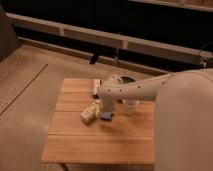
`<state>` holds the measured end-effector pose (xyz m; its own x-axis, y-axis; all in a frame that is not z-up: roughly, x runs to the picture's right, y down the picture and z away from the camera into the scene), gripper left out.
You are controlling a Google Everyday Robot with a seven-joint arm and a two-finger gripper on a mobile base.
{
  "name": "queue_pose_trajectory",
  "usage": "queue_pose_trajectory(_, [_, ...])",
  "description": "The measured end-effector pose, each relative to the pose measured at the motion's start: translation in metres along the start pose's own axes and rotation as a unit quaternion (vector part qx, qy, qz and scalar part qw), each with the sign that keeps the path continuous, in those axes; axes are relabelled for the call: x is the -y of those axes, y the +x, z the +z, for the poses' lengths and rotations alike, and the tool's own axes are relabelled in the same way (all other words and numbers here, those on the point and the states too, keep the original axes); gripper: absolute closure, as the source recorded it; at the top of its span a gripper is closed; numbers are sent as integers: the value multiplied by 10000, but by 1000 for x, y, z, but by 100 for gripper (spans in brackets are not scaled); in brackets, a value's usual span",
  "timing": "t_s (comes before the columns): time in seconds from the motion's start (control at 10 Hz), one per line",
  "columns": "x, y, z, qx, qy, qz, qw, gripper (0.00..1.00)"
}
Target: Place the white sponge in the ceramic cup
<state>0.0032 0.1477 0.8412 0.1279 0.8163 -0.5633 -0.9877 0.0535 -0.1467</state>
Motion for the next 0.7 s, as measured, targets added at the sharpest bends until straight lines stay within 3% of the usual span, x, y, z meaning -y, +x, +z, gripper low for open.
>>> queue_pose_trajectory(0.4, [-2,-12,17,-26,-172,-290,9994,35])
queue_pose_trajectory(0.7, [12,-21,22,-18,-255,-286,9993,35])
